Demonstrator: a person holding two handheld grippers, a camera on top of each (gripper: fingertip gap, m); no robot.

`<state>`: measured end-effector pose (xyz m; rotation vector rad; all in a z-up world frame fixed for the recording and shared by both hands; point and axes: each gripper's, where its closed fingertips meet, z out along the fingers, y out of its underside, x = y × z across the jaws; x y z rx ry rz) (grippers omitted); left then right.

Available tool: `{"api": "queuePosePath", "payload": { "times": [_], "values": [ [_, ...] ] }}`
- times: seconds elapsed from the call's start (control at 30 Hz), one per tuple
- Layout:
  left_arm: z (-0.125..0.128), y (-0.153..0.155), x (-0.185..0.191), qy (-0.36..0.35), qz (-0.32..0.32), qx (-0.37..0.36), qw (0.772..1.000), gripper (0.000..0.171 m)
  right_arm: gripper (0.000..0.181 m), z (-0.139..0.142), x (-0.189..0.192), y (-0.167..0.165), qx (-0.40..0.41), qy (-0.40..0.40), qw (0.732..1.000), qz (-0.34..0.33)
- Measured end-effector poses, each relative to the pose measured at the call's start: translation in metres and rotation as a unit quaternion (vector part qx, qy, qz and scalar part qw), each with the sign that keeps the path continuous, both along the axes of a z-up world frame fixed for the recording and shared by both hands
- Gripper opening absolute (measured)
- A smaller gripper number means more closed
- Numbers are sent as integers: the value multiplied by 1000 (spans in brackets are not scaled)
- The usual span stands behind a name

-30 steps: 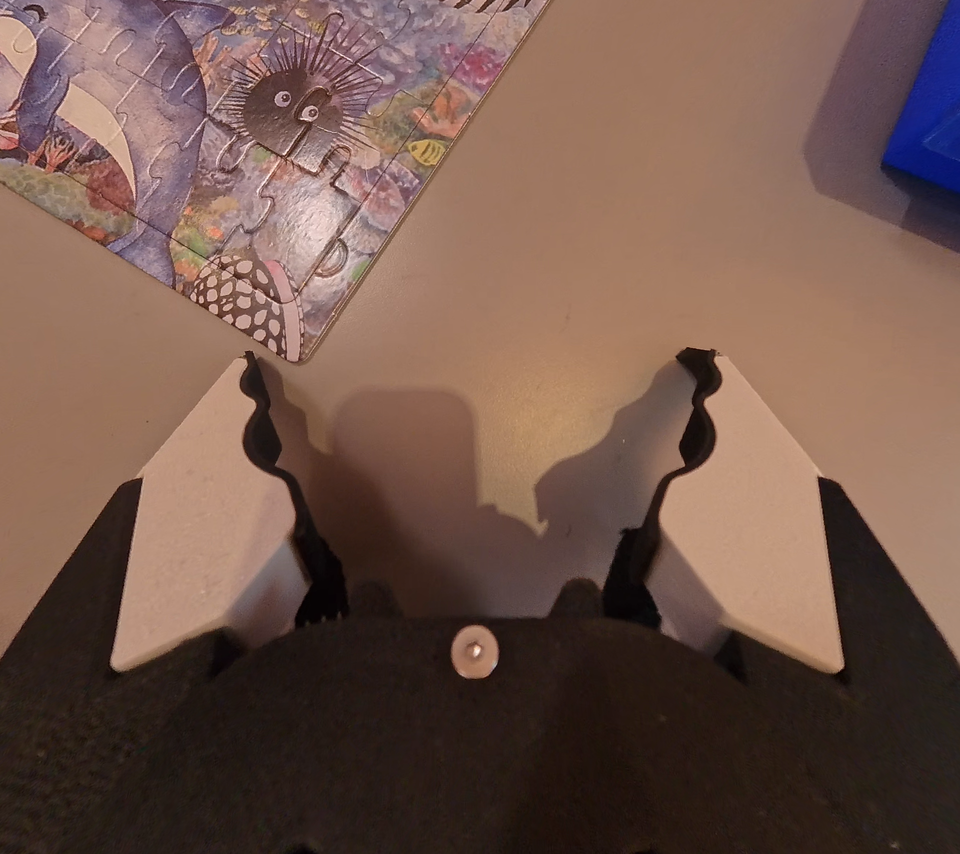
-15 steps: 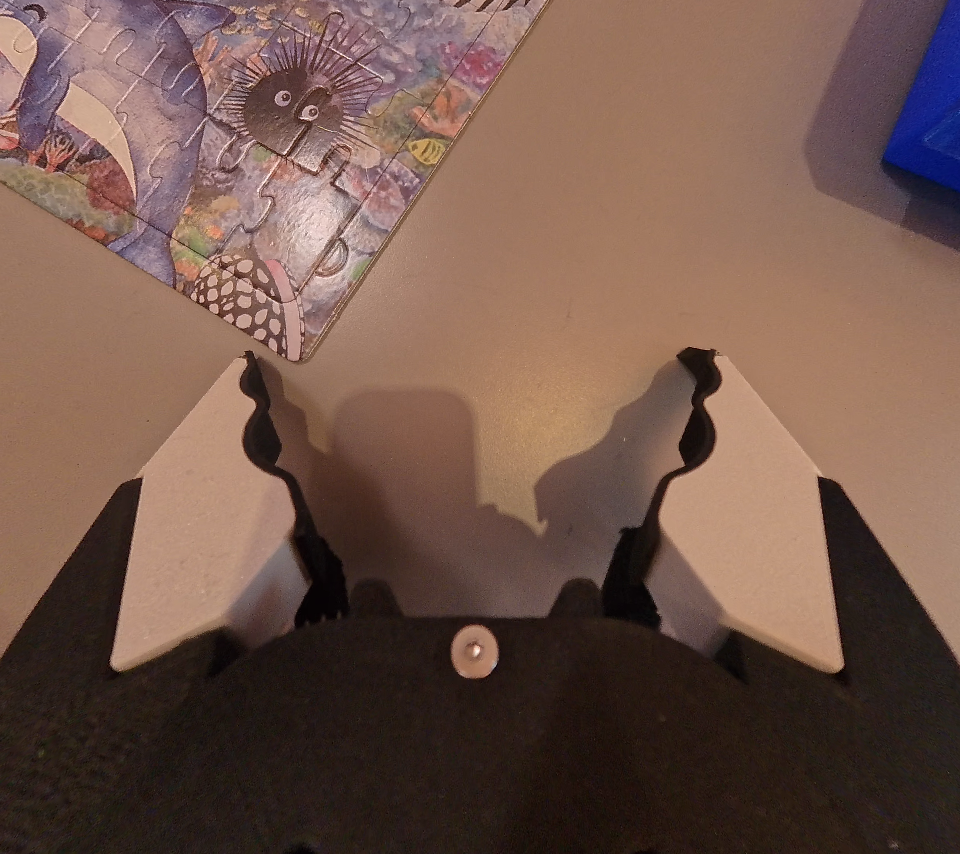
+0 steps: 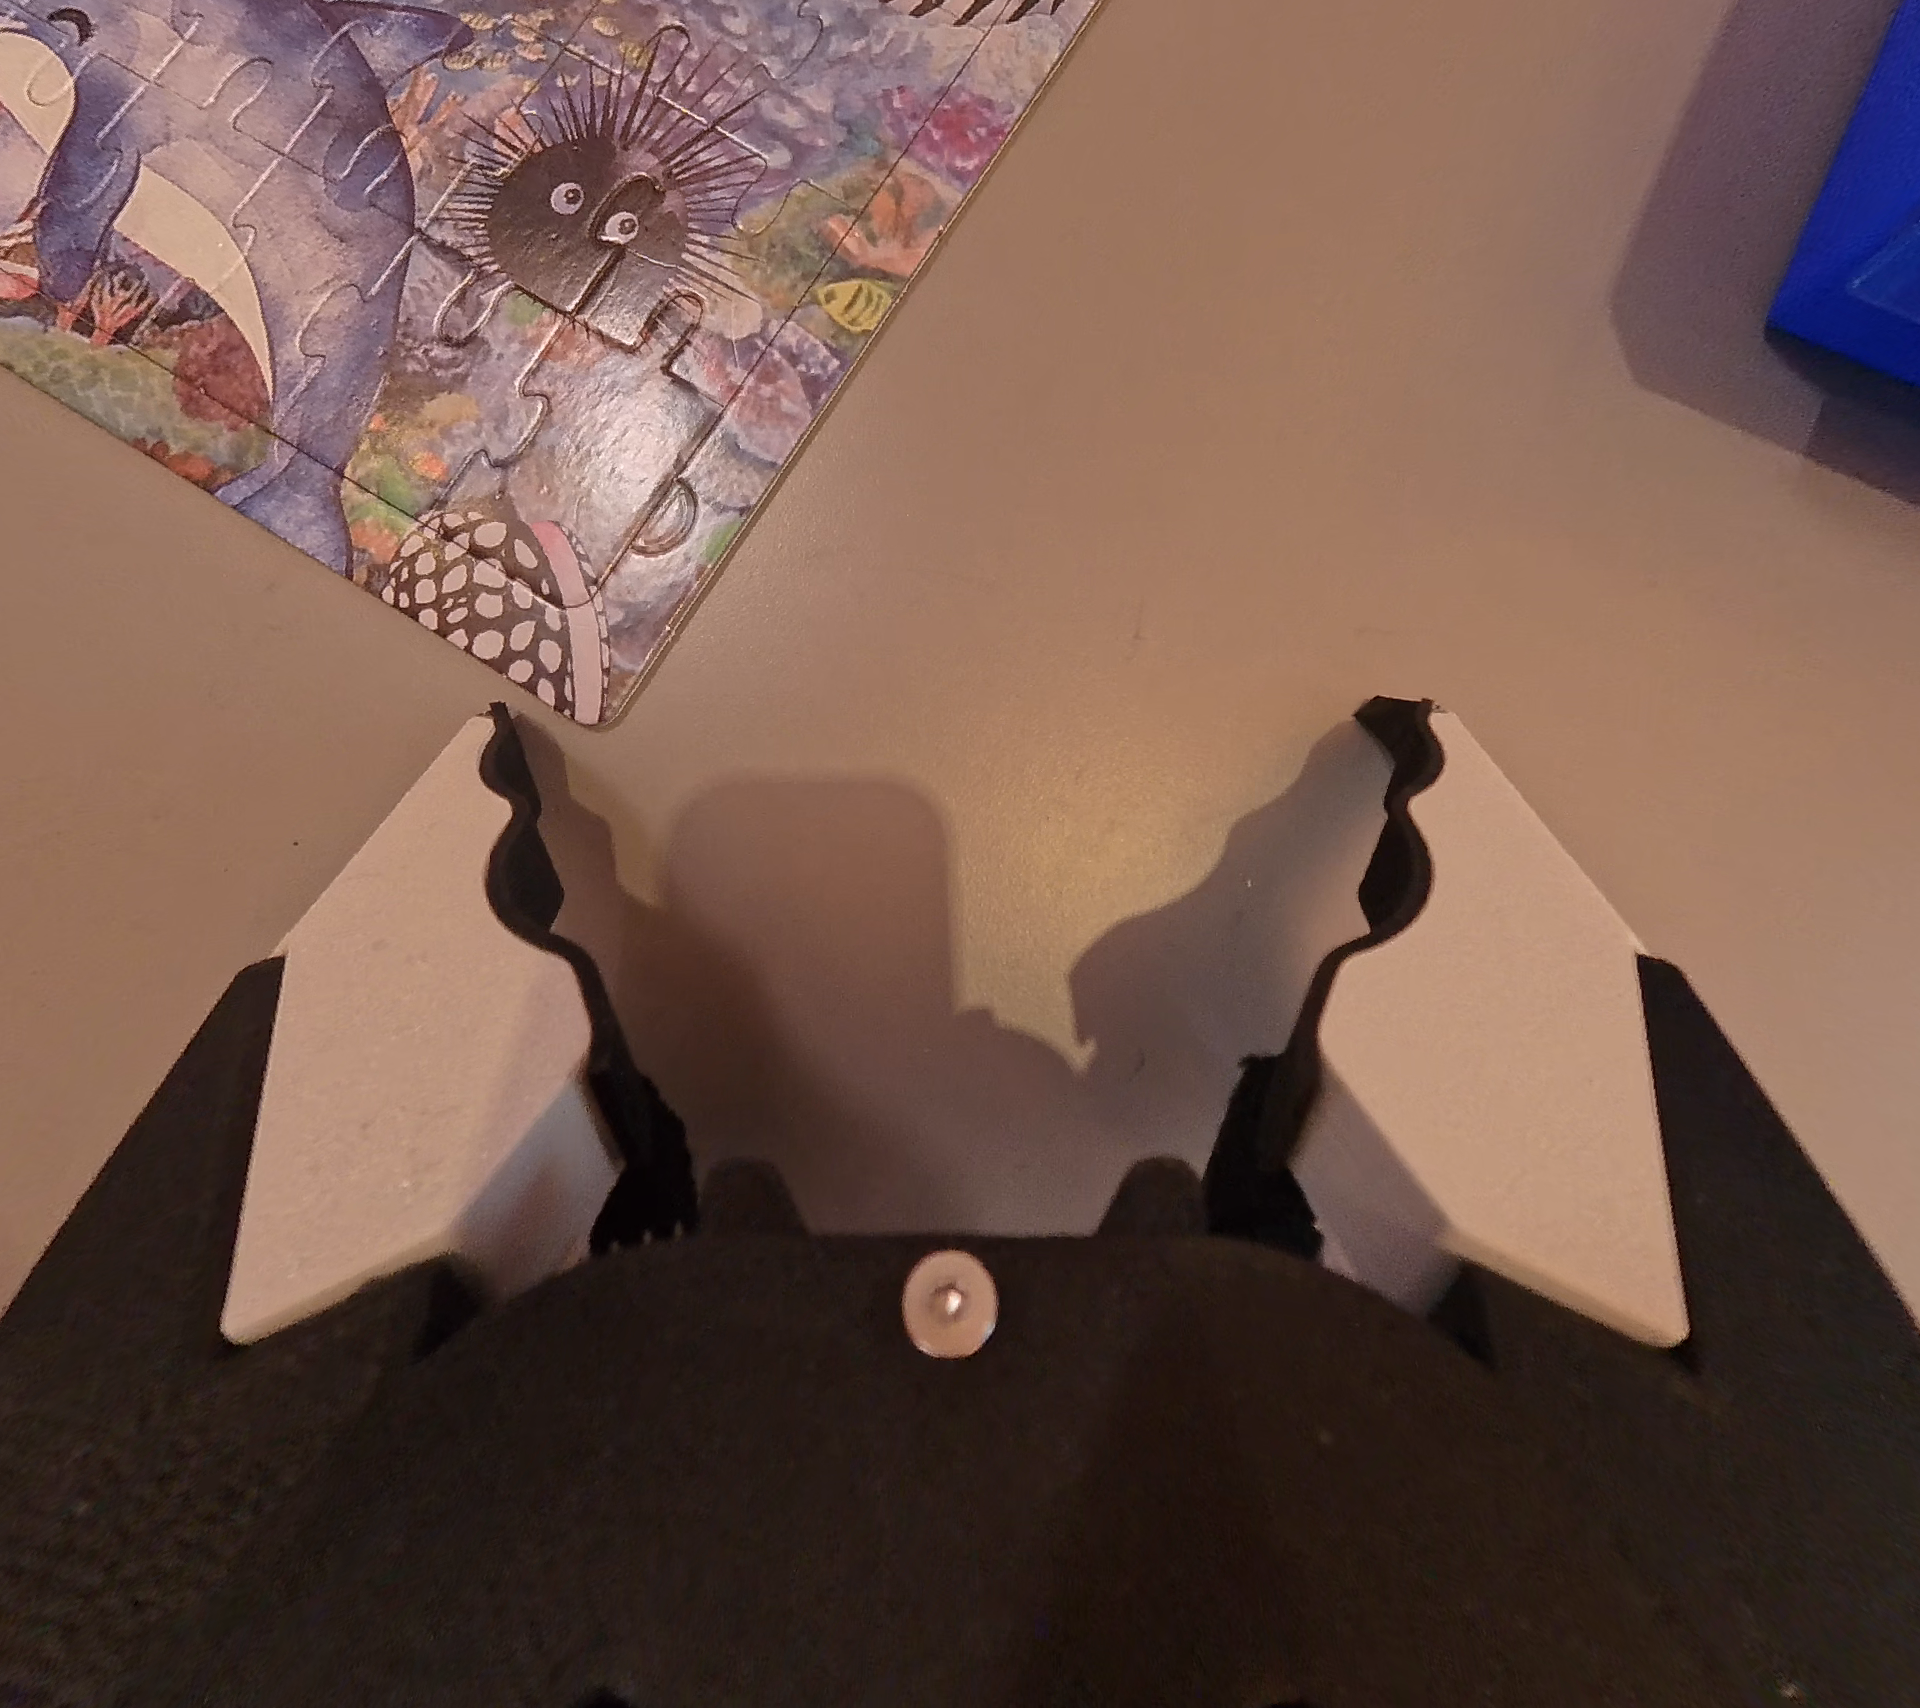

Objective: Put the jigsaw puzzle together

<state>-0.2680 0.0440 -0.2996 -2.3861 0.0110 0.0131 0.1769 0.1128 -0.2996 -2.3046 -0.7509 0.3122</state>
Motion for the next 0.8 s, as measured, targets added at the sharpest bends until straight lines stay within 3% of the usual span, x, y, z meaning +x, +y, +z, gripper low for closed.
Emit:
{"api": "queuePosePath", "payload": {
  "times": [0.5,0.8],
  "values": [
    [0,7,-1,0,27,0,1000,159,156,1,-15,-15,-2,1,1000,-4],
    [0,7,-1,0,27,1,1000,159,157,1,-3,-3,4,4,1000,-3]
  ]
}}
